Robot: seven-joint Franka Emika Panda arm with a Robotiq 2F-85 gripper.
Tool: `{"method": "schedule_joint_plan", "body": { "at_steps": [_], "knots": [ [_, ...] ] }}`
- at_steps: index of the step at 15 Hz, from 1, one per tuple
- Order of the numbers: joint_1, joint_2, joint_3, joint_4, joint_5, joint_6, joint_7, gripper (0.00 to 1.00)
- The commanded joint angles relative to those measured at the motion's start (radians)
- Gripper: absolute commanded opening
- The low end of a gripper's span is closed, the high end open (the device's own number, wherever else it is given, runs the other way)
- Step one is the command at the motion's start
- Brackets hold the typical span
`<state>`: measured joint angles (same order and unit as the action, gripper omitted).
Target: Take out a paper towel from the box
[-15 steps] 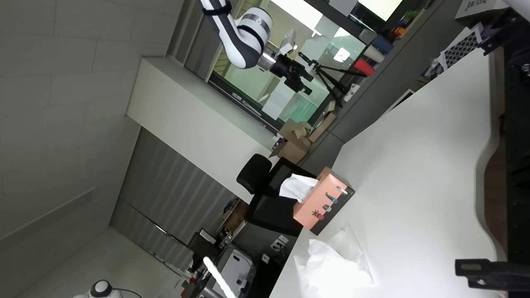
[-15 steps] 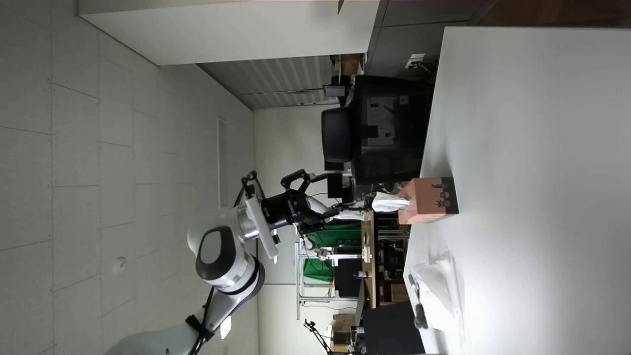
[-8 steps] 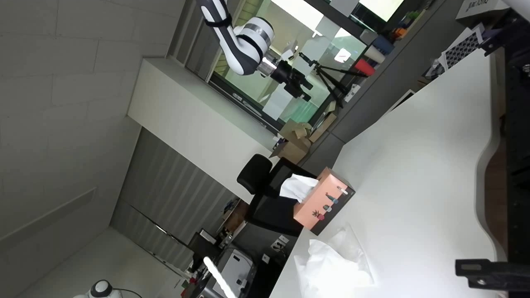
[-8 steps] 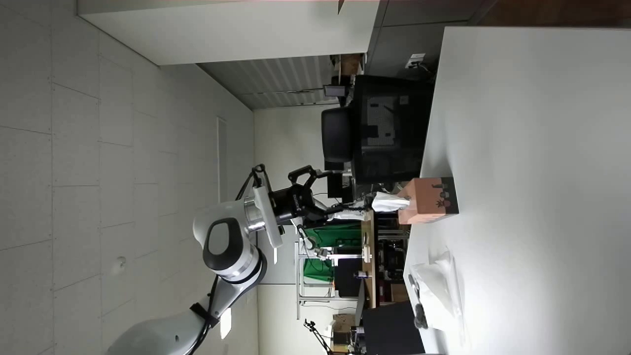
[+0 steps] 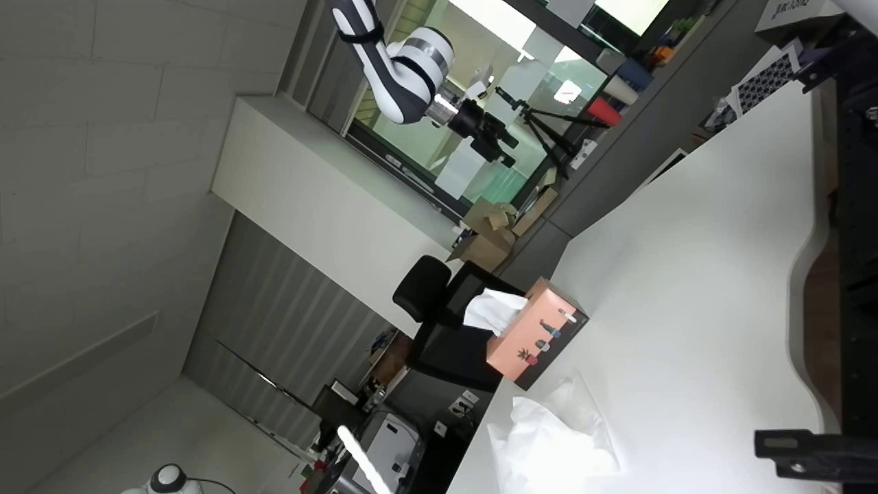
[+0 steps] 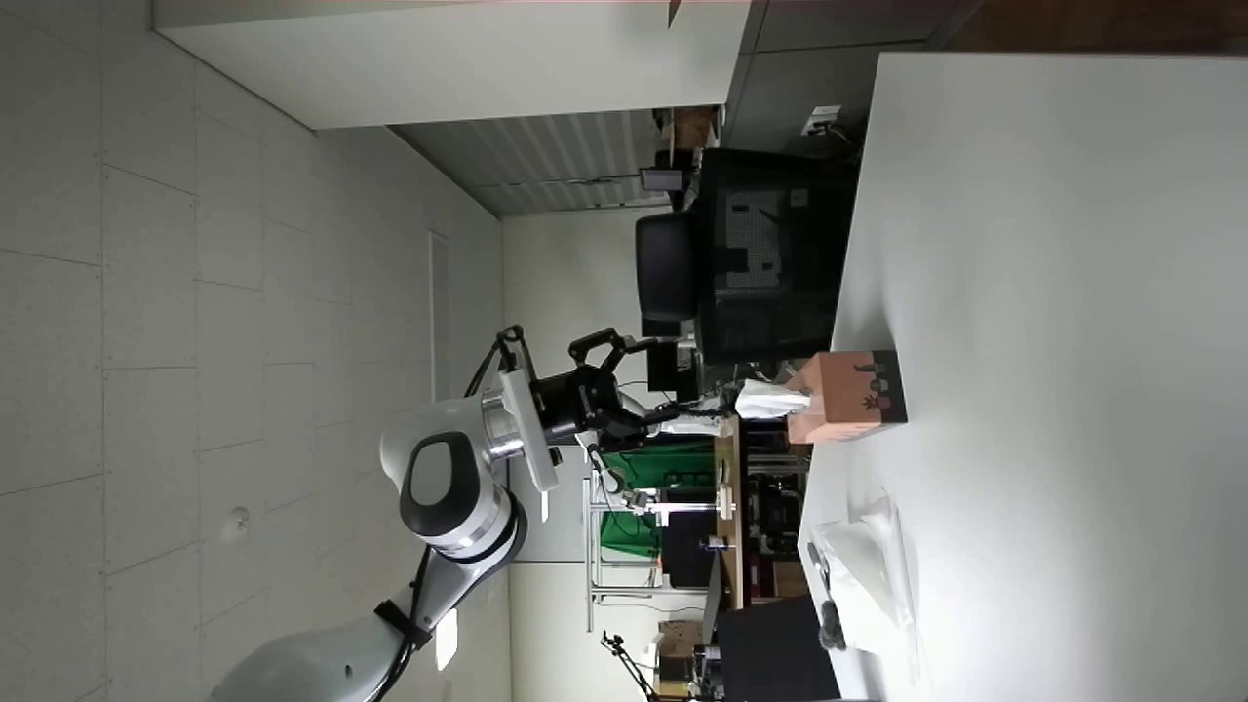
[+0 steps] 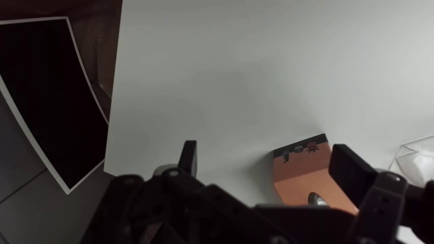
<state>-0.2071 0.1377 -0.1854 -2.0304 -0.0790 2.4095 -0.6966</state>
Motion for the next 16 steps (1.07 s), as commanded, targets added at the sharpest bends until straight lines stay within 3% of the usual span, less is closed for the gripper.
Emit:
{"method": "schedule_joint_plan", "body": {
  "at_steps": [1, 4, 10, 16],
  "knots": [
    [-0.009, -0.001, 0.01, 0.001, -0.003, -0.002, 0.002, 1.0],
    [-0.009, -0.001, 0.01, 0.001, -0.003, -0.002, 0.002, 1.0],
    [-0.015, 0.129, 0.085, 0.087, 0.147, 0.137, -0.157, 1.0],
    [-0.064, 0.411, 0.256, 0.384, 0.281, 0.08, -0.432, 1.0]
  ]
}}
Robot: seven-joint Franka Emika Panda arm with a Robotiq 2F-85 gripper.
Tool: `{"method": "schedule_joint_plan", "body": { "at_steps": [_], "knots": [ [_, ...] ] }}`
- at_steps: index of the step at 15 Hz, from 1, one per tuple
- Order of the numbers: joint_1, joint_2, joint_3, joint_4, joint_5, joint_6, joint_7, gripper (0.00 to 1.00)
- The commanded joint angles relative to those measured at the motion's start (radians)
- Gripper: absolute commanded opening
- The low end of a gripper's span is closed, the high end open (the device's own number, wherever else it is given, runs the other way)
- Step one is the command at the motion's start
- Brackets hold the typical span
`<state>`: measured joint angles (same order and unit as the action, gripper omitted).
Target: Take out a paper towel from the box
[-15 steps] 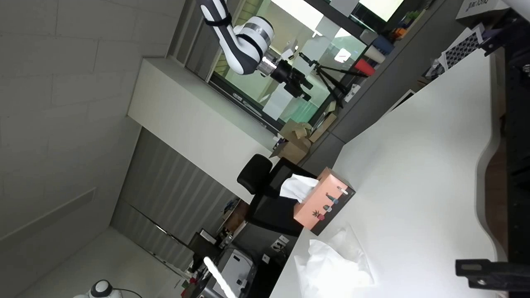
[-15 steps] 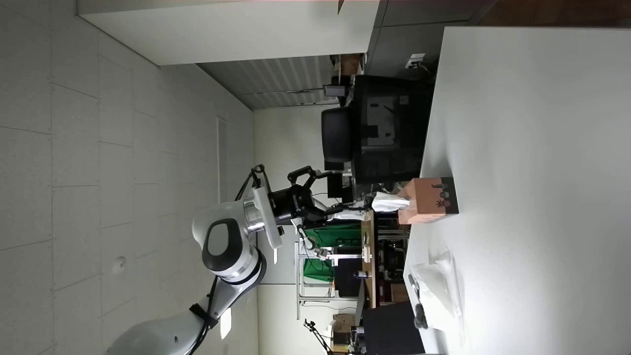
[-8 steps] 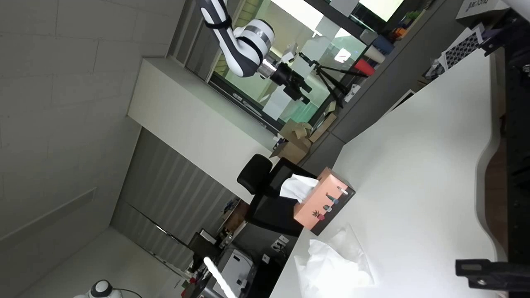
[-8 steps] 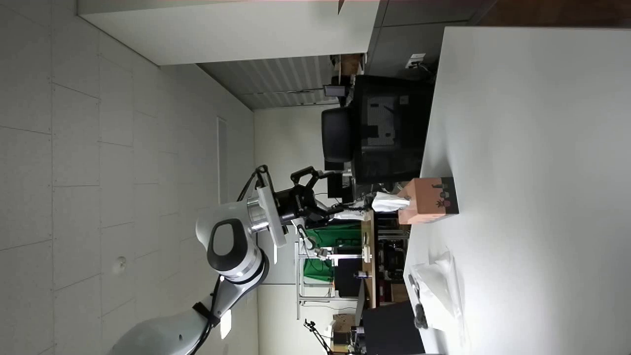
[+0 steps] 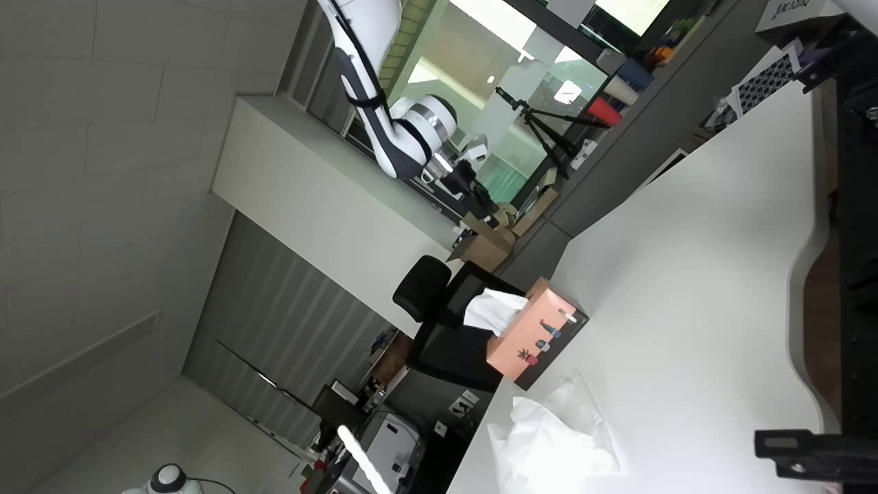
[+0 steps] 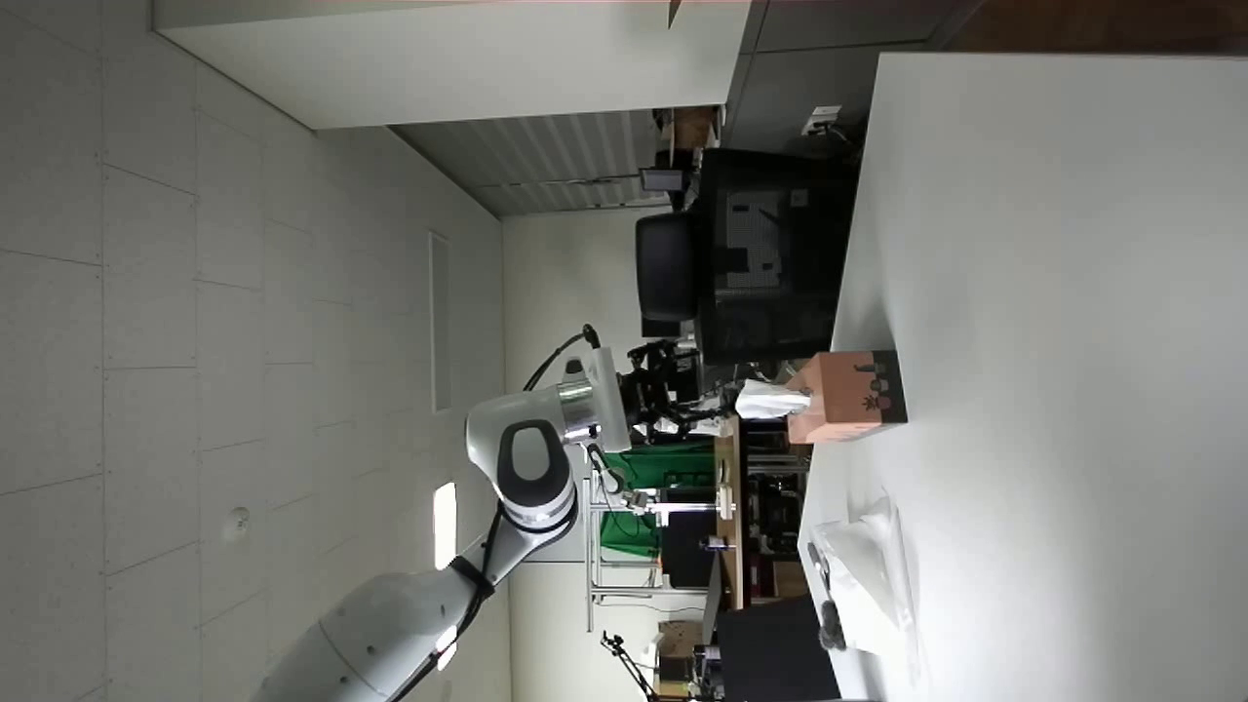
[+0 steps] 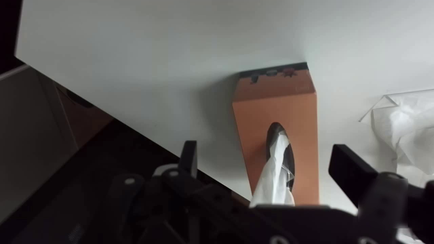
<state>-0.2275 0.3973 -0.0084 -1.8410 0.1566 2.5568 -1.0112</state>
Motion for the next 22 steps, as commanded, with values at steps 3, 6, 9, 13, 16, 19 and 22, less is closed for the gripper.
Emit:
{"method": "schedule_joint_plan", "body": {
  "at_steps": [3, 6, 9, 13, 16, 19, 22],
  "knots": [
    [-0.042, 0.286, 0.128, 0.354, 0.027, -0.143, -0.197, 1.0],
    [-0.028, 0.402, 0.158, 0.512, 0.011, -0.235, -0.26, 1.0],
    [0.002, 0.506, 0.163, 0.666, -0.01, -0.291, -0.302, 1.0],
    [0.038, 0.616, 0.162, 0.827, -0.028, -0.264, -0.318, 1.0],
    [0.043, 0.684, 0.184, 0.927, -0.013, -0.306, -0.323, 1.0],
    [0.046, 0.743, 0.205, 1.025, 0.002, -0.419, -0.319, 1.0],
    [0.05, 0.788, 0.205, 1.115, 0.004, -0.563, -0.317, 1.0]
  ]
}}
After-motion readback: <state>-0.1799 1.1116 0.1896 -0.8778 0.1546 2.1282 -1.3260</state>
